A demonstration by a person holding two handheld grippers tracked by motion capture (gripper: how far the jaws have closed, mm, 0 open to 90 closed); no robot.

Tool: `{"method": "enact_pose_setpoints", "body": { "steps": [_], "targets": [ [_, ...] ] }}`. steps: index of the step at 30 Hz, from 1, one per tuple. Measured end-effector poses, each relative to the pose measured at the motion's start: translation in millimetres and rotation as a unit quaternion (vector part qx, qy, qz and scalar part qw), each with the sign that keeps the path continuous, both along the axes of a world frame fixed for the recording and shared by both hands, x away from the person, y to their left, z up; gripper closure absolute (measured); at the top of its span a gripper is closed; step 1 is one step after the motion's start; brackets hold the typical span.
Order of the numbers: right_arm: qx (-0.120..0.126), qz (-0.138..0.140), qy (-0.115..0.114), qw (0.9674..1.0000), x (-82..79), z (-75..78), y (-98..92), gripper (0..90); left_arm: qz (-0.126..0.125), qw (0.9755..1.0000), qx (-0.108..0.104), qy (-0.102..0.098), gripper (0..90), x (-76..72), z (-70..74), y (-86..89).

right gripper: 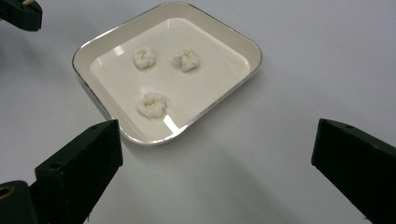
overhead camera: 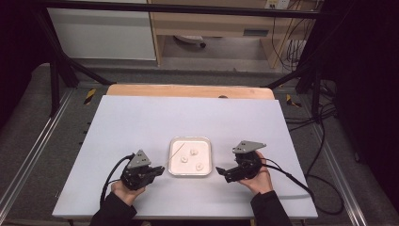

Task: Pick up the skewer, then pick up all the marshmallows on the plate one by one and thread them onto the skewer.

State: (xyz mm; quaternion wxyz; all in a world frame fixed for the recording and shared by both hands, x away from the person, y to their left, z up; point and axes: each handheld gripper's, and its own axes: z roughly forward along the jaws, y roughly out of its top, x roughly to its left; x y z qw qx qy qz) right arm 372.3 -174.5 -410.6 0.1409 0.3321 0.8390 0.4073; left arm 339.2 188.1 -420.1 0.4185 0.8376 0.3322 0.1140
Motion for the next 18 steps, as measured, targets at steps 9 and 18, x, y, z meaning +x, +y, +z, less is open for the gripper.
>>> {"method": "enact_pose_setpoints", "body": {
  "steps": [9, 18],
  "targets": [
    [0.027, -0.018, 0.009, 0.9994, 20.4, 0.0, 24.9, 2.1, 0.008, 0.9998, -0.014, -0.012, 88.5, -1.0, -2.2, 5.3],
    [0.023, -0.019, 0.014, 0.9995, 39.6, -1.6, 50.7, 2.2, 0.01, 0.9996, -0.022, -0.014, 88.5, -2.0, -3.6, 6.6]
  ]
}}
